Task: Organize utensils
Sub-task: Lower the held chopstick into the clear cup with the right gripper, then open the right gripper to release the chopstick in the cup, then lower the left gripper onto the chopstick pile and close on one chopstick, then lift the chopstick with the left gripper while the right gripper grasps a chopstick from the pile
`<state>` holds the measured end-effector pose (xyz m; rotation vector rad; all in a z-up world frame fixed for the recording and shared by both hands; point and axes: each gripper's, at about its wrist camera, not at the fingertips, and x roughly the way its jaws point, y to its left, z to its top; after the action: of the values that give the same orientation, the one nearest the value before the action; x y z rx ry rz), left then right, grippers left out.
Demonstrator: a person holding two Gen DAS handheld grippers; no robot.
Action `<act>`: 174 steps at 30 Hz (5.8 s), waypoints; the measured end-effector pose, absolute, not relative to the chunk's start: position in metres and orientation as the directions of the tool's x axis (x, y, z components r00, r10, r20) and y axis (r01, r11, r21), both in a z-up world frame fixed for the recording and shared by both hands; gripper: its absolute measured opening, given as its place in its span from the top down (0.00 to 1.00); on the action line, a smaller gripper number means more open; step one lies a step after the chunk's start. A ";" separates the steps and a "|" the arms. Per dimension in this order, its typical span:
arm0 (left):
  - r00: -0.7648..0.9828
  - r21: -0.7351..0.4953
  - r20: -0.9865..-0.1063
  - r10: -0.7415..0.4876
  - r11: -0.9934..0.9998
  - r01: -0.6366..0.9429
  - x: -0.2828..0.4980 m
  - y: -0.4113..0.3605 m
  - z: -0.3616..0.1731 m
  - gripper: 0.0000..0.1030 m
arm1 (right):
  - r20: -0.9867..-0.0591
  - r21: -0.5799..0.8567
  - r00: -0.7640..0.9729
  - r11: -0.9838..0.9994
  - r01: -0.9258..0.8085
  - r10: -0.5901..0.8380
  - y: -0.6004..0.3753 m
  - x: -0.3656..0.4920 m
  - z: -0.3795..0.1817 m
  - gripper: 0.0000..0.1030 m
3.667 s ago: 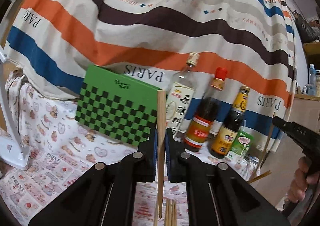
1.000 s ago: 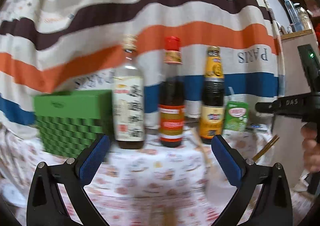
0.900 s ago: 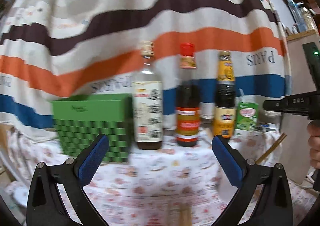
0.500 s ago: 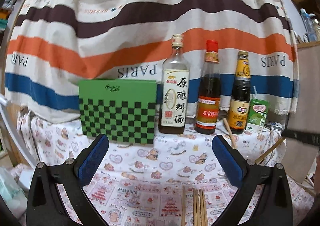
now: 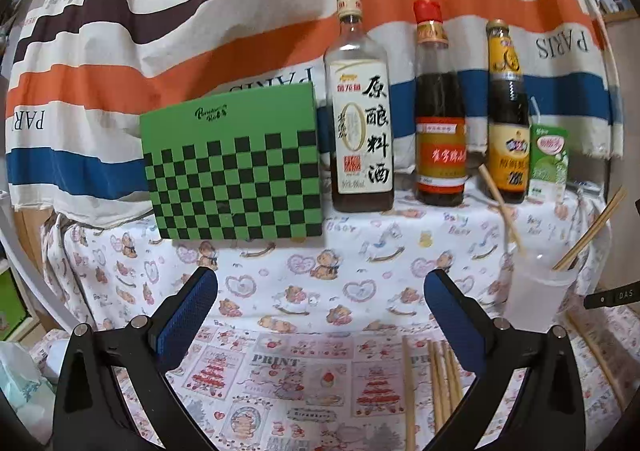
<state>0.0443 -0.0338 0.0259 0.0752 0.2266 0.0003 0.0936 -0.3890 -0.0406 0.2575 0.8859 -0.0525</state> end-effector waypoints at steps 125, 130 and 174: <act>0.718 -0.071 -0.688 -0.107 0.994 0.080 0.091 -0.031 -0.013 0.19 | 0.027 0.123 0.996 0.989 0.079 -0.083 -0.285 -0.043 0.058 0.17; 0.642 -0.171 -0.727 -0.245 0.969 0.177 0.086 -0.044 -0.016 0.39 | 0.001 0.093 0.994 0.990 0.106 -0.107 -0.280 -0.041 0.043 0.17; 0.758 -0.158 -0.600 -0.255 0.967 0.200 0.106 -0.057 -0.003 0.95 | -0.241 0.041 0.960 0.987 0.154 -0.140 -0.271 -0.011 0.012 0.17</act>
<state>0.1057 -0.0566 -0.0027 -0.0859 0.6657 -0.2482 -0.0110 -0.2714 0.0116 0.0593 0.2396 -0.1495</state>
